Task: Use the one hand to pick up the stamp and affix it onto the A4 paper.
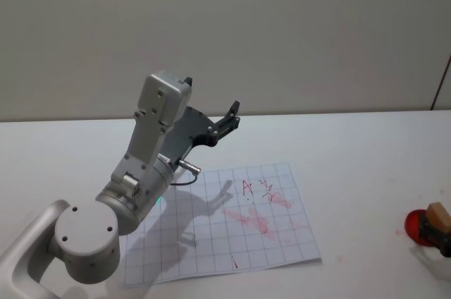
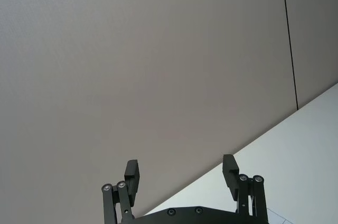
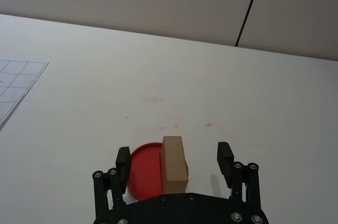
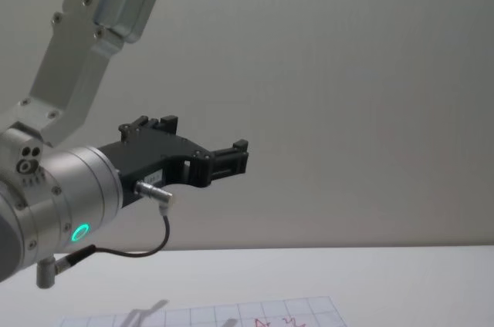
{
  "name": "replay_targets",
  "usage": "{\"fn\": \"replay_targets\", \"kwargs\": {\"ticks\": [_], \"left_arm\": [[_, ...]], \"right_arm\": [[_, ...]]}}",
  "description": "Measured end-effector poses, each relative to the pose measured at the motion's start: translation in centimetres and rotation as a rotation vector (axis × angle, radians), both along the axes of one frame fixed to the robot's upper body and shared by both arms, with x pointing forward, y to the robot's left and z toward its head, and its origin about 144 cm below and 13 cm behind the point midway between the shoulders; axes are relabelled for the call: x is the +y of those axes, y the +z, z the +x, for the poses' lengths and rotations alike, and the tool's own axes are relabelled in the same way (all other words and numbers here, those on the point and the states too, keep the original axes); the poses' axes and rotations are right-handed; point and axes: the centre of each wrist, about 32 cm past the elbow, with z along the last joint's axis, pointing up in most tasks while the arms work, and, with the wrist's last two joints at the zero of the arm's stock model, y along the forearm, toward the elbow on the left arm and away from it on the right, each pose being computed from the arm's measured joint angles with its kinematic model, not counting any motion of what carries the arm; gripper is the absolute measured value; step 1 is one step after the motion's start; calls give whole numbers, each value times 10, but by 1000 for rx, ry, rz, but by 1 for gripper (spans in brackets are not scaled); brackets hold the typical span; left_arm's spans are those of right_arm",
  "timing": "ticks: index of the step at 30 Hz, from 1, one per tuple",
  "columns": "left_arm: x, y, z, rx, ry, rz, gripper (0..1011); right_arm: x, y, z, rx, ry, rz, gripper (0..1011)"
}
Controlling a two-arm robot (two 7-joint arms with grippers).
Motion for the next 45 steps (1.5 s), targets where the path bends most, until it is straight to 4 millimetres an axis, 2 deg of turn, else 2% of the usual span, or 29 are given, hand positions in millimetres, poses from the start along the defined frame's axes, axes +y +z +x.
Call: {"fn": "replay_targets", "kwargs": {"ticks": [8,12,18,20,21,22,27,28,34,35,38,45], "left_arm": [[0,0,0,0,0,0,1001],[0,0,0,0,0,0,1001],[0,0,0,0,0,0,1001],[0,0,0,0,0,0,1001],[0,0,0,0,0,0,1001],[0,0,0,0,0,0,1001],[0,0,0,0,0,0,1001],[0,0,0,0,0,0,1001],[0,0,0,0,0,0,1001],[0,0,0,0,0,0,1001],[0,0,0,0,0,0,1001],[0,0,0,0,0,0,1001]], "right_arm": [[2,-4,9,34,12,-4,1001],[3,-6,13,45,18,-5,960],[4,-8,16,58,22,-6,785],[4,-8,17,61,23,-6,755],[4,-8,18,63,24,-6,704],[4,-8,18,63,24,-6,704],[5,-9,19,68,26,-6,536],[5,-9,19,68,26,-6,475],[5,-9,20,72,28,-6,313],[5,-9,20,72,28,-6,256],[5,-10,21,74,28,-7,219],[6,-9,22,65,36,-1,220]]}}
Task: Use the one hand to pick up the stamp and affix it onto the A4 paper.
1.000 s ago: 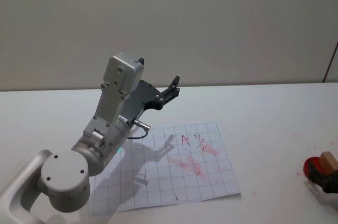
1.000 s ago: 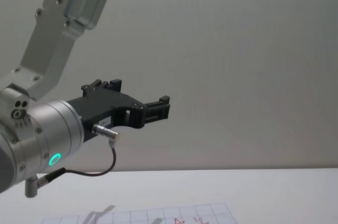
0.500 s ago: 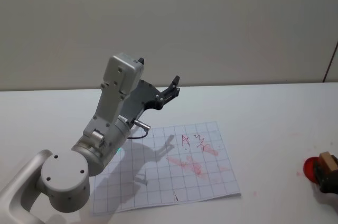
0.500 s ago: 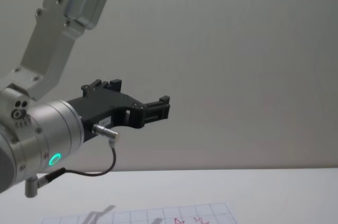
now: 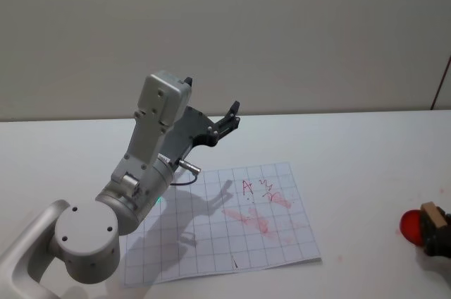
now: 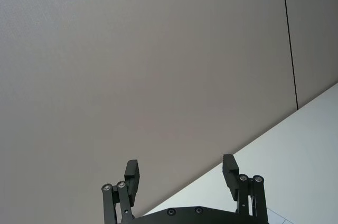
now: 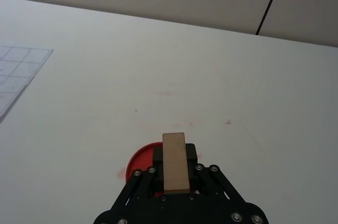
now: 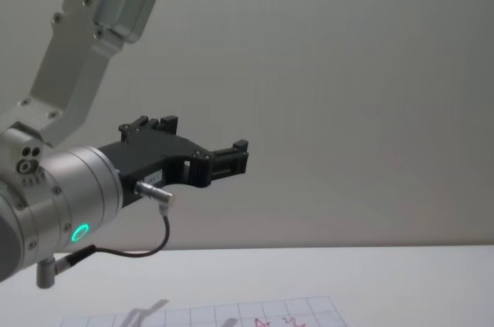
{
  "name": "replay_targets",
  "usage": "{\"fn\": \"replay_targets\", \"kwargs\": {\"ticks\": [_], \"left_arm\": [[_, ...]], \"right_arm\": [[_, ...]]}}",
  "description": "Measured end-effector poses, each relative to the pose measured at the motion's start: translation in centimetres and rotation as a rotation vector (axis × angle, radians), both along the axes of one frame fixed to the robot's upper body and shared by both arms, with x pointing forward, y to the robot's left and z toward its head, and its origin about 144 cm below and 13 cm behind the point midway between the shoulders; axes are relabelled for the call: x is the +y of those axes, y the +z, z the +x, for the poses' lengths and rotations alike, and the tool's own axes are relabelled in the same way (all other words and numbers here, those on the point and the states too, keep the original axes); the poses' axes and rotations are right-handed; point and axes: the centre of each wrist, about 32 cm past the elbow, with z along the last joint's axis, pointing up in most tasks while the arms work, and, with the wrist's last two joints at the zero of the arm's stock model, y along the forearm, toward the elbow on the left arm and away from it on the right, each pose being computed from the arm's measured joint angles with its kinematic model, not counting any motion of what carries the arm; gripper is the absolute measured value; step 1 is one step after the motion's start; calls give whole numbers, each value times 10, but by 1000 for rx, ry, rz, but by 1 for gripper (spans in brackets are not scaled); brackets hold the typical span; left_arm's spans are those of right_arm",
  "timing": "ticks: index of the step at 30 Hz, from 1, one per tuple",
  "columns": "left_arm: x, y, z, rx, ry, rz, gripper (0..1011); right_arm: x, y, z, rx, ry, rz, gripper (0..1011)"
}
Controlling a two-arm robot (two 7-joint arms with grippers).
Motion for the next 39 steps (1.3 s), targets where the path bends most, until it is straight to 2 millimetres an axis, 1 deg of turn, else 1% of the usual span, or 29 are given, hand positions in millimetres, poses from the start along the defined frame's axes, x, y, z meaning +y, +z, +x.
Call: {"fn": "replay_targets", "kwargs": {"ticks": [6,16,27,34,39], "left_arm": [[0,0,0,0,0,0,1001],[0,0,0,0,0,0,1001],[0,0,0,0,0,0,1001],[0,0,0,0,0,0,1001],[0,0,0,0,0,0,1001]], "right_arm": [[4,4,5,-43,35,28,220],[15,14,16,-116,131,99,220],[37,21,35,-163,296,196,220],[49,22,46,-160,388,237,220],[61,19,57,-136,466,264,220]]}}
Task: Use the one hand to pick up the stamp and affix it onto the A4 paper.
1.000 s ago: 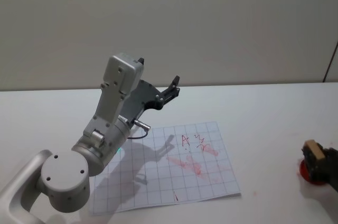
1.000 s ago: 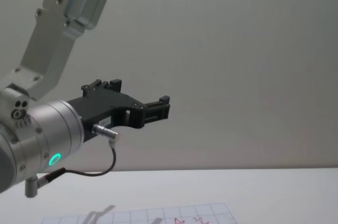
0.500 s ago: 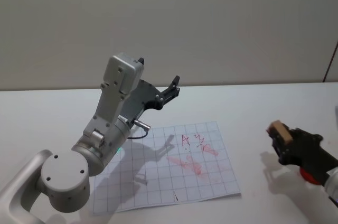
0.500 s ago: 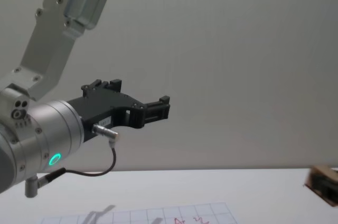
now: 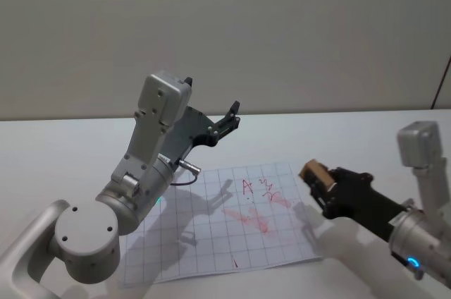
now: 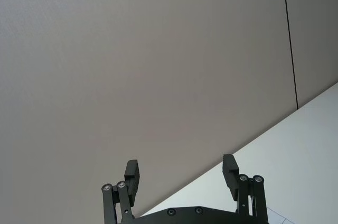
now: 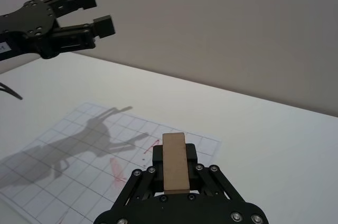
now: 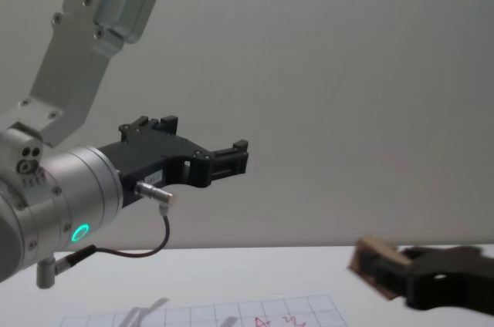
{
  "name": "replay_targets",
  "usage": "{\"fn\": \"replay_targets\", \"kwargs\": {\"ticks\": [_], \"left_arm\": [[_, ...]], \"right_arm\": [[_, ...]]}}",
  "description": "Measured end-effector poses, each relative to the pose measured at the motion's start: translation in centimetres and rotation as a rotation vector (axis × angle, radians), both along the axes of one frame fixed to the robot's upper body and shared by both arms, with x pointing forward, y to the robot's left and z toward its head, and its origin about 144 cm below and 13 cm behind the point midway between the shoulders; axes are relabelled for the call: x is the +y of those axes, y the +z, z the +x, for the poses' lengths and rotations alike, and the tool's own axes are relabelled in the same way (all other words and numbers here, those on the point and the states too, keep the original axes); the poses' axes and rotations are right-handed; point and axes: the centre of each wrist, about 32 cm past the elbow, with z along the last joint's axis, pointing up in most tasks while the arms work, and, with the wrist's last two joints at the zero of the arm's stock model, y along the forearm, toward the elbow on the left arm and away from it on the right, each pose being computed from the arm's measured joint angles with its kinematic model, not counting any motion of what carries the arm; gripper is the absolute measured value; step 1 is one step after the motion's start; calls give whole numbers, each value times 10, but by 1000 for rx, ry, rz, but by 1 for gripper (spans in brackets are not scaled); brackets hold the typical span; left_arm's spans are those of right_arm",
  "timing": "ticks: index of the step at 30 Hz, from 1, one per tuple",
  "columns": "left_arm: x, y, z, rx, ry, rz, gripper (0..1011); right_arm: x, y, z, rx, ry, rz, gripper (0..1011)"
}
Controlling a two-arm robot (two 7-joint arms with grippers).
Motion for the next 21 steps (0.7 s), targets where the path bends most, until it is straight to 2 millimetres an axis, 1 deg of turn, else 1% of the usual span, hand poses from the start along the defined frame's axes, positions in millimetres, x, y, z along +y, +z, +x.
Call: {"fn": "replay_targets", "kwargs": {"ticks": [7,13,21], "left_arm": [[0,0,0,0,0,0,1001],[0,0,0,0,0,0,1001],[0,0,0,0,0,0,1001]], "right_arm": [[17,-7,16,46,109,-3,220],[31,-17,29,104,188,-39,220],[39,-28,39,160,232,-115,220]]}}
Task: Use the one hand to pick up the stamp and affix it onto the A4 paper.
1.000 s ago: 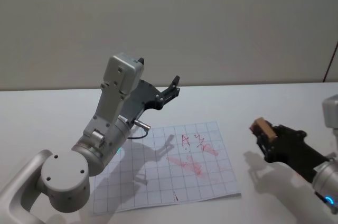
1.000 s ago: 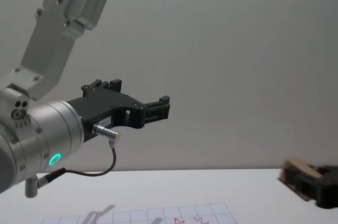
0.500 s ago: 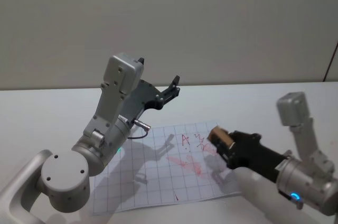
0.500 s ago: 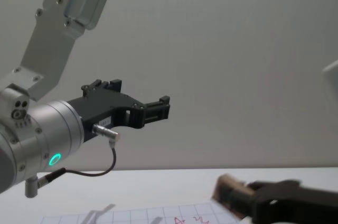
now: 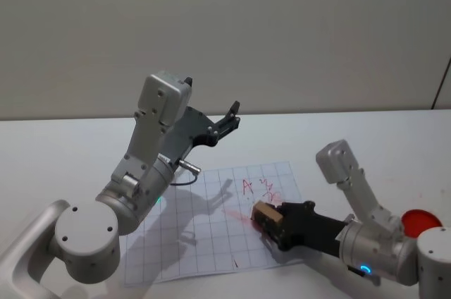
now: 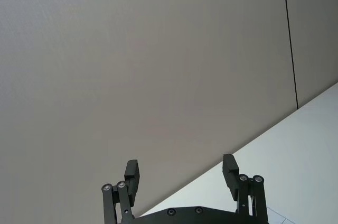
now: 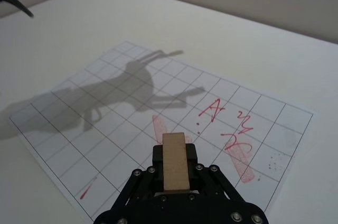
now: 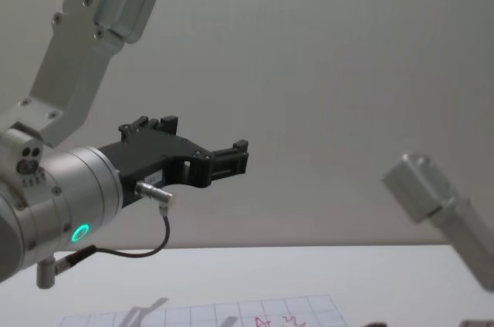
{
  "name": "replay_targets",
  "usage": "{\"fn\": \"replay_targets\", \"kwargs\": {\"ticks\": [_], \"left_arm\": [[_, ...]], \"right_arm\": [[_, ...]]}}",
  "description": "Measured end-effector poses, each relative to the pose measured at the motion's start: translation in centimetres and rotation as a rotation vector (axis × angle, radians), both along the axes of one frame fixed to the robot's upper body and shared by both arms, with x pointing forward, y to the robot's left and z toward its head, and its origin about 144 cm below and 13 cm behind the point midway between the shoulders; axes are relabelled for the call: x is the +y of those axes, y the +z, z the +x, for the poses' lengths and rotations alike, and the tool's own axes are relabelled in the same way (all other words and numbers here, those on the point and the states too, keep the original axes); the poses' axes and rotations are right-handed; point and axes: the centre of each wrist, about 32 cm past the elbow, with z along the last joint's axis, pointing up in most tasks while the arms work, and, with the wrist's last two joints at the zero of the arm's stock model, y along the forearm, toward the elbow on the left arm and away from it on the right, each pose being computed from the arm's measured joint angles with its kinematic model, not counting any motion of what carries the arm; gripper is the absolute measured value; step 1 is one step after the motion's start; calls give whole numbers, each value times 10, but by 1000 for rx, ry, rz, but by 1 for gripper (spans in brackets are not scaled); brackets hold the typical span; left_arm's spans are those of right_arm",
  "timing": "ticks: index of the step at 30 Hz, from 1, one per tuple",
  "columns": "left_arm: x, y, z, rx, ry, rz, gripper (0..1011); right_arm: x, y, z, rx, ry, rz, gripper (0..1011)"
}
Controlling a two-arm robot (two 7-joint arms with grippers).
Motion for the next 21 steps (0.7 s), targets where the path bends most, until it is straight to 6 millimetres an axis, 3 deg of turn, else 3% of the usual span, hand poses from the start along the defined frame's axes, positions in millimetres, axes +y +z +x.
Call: {"fn": "replay_targets", "kwargs": {"ticks": [21], "left_arm": [[0,0,0,0,0,0,1001]], "right_arm": [[2,-14,4,6,6,-64,220]]}}
